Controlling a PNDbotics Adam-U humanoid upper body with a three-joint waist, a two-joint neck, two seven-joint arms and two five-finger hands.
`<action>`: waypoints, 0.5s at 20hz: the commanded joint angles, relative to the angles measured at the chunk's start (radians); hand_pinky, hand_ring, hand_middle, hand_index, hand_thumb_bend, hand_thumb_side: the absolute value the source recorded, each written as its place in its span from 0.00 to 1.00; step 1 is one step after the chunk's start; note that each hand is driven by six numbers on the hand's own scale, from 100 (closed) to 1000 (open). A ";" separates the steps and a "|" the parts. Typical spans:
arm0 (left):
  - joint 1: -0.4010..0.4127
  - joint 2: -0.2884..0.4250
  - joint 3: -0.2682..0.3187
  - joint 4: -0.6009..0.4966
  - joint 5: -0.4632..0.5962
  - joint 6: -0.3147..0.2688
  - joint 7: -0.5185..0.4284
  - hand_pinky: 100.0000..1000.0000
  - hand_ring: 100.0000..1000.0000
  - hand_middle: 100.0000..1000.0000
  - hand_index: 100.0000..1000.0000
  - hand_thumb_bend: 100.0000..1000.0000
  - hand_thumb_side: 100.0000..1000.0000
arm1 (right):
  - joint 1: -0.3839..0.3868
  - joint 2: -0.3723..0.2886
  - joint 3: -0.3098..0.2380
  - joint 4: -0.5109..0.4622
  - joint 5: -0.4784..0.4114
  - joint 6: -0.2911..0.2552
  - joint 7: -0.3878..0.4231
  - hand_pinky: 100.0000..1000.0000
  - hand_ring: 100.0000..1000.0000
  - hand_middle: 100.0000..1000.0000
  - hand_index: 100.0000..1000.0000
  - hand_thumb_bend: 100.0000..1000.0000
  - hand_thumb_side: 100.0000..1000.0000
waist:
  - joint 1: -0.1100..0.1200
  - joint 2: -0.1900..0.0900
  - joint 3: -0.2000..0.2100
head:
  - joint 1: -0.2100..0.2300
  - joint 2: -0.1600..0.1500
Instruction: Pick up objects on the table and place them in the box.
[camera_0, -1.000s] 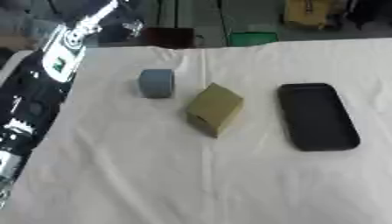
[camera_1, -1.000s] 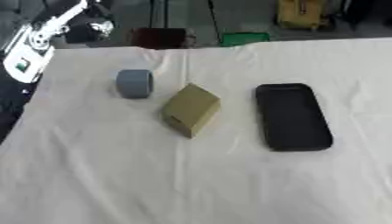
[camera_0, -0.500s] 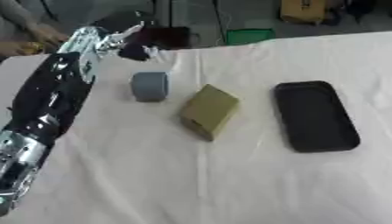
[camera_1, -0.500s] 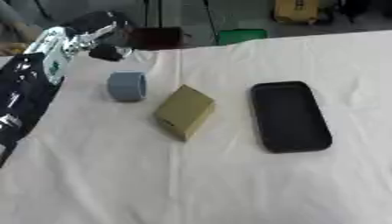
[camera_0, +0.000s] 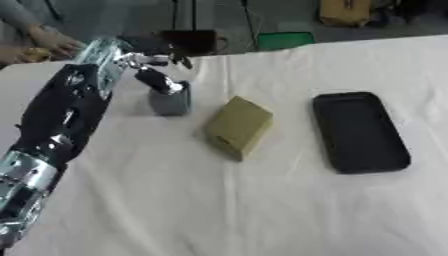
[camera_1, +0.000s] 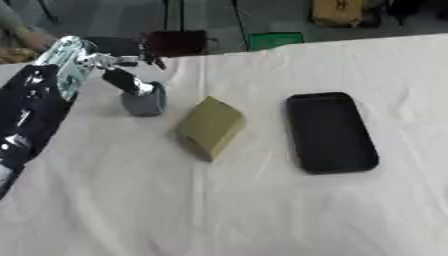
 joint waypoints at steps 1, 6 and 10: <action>-0.021 0.043 0.000 -0.034 -0.020 -0.023 -0.055 0.86 0.84 0.84 0.91 0.31 0.76 | -0.005 -0.016 -0.005 -0.023 0.000 -0.004 0.002 0.61 0.47 0.74 0.80 0.00 0.48 | -0.007 -0.021 0.002 | -0.003 0.000; -0.016 0.049 -0.006 -0.065 -0.081 -0.049 -0.095 0.86 0.86 0.85 0.92 0.51 0.76 | -0.002 -0.014 -0.006 -0.023 0.001 -0.005 0.002 0.61 0.47 0.74 0.80 0.00 0.48 | -0.010 -0.021 0.004 | -0.004 0.002; -0.006 0.047 -0.008 -0.056 -0.105 -0.071 -0.115 0.87 0.86 0.86 0.93 0.54 0.79 | -0.001 -0.013 -0.006 -0.023 0.002 -0.006 0.003 0.61 0.47 0.74 0.80 0.00 0.48 | -0.012 -0.020 0.005 | -0.006 0.003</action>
